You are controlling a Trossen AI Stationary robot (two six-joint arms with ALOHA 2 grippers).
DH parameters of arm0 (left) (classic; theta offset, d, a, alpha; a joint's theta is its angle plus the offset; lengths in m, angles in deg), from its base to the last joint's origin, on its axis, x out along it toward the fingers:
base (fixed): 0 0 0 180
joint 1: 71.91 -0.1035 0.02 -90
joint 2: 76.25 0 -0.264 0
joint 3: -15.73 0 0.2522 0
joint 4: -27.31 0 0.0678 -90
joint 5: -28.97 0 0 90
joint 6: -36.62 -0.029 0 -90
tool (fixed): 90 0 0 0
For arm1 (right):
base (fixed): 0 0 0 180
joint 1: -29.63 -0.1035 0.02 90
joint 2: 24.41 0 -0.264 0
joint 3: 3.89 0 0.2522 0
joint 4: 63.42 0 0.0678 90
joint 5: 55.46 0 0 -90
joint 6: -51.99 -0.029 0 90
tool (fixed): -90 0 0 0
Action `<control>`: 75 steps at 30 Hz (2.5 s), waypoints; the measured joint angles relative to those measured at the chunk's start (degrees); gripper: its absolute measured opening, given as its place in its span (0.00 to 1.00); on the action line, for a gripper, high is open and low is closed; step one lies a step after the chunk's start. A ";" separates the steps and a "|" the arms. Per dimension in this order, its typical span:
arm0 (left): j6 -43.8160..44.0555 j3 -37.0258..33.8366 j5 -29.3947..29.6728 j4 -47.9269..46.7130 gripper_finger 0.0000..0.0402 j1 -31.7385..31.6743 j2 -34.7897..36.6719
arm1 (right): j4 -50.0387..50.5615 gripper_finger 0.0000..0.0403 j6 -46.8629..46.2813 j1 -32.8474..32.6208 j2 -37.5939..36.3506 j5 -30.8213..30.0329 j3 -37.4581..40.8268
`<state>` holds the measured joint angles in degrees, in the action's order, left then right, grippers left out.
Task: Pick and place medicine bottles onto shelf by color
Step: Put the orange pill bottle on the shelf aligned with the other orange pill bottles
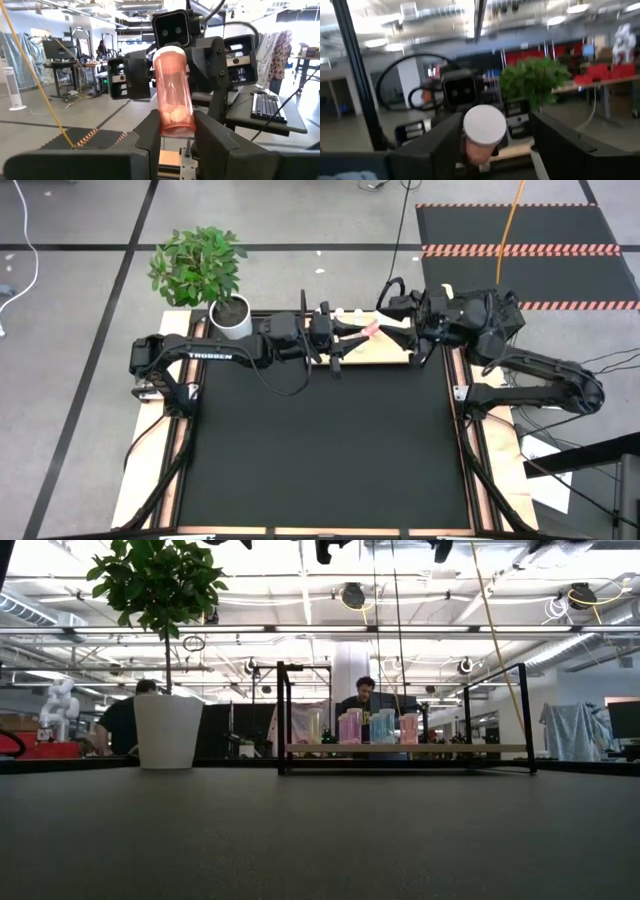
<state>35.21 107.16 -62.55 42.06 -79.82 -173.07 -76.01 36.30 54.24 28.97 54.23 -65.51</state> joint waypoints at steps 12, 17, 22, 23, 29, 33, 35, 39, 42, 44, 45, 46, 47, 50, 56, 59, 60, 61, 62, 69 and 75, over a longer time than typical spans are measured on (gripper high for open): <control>0.04 0.00 0.00 1.49 0.27 -0.43 0.00 | 33.12 0.58 6.20 4.97 1.16 10.67 -19.09; 0.07 0.00 0.00 1.68 0.25 -0.43 0.00 | 35.41 0.58 5.32 6.51 4.11 16.68 -21.26; 0.20 0.00 -2.69 1.67 0.27 -0.34 0.00 | 34.73 0.58 4.72 6.49 5.71 16.97 -21.26; 0.17 0.00 -2.89 1.66 0.27 -0.24 0.00 | 34.67 0.58 4.08 6.47 5.71 17.21 -21.26; 0.17 0.00 -2.92 1.68 0.25 0.10 0.00 | 34.76 0.52 1.82 6.44 5.13 18.30 -21.26; 0.17 0.00 -2.92 1.64 0.27 0.14 0.00 | 34.73 0.45 1.80 6.44 4.66 18.32 -21.26; 0.17 0.00 -2.91 1.64 0.28 0.12 0.00 | 34.76 0.42 1.62 6.44 4.66 18.32 -21.26; 0.32 0.00 -2.95 1.59 0.28 0.16 0.00 | 34.82 0.37 1.34 6.44 4.66 19.60 -21.26; 0.37 0.00 -2.95 1.38 0.28 0.14 0.00 | 34.94 0.33 1.35 6.44 4.64 19.61 -21.26; 0.56 0.00 -2.95 1.25 0.28 0.12 0.00 | 35.03 0.32 1.34 6.44 4.64 19.59 -21.26; 1.33 0.00 -2.95 1.24 0.29 0.12 0.00 | 35.09 0.31 1.34 6.44 4.64 19.59 -21.26; 2.55 0.00 -2.95 1.24 0.29 0.14 0.00 | 35.17 0.30 1.34 6.44 4.64 19.61 -21.26; 4.37 0.00 -2.95 1.19 0.29 0.14 0.00 | 35.36 0.30 1.38 6.44 4.64 19.59 -21.26; 12.30 0.00 -2.97 -1.34 0.35 -0.34 0.00 | 37.60 0.29 3.77 6.44 4.66 19.41 -21.26; 15.83 0.00 -2.11 -13.68 0.66 -1.19 0.00 | 48.39 0.31 14.36 7.33 4.64 15.97 -21.02; 14.82 0.00 1.05 -23.13 0.81 -1.04 0.00 | 50.58 0.31 16.46 7.94 4.62 14.38 -18.65; 15.07 0.00 1.99 -26.40 0.86 -1.02 0.00 | 51.24 0.31 16.79 8.34 4.64 13.79 -17.68; 15.85 -0.02 2.61 -29.29 0.89 -1.12 0.00 | 51.53 0.31 17.22 8.67 4.64 13.15 -16.40; 17.55 -0.02 2.76 -32.00 0.92 -1.28 0.13 | 51.43 0.31 17.98 9.00 4.62 13.09 -14.88; 30.91 -0.05 -8.68 -35.80 0.99 -2.48 3.45 | 41.92 0.31 21.11 10.93 4.68 2.91 1.44; 27.29 -0.04 -7.61 -36.19 0.99 -2.48 5.96 | 36.19 0.31 19.53 11.97 4.94 -0.22 8.77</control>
<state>62.50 107.12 -70.16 5.87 -82.30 -167.11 -39.82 55.83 66.21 33.91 54.01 -56.74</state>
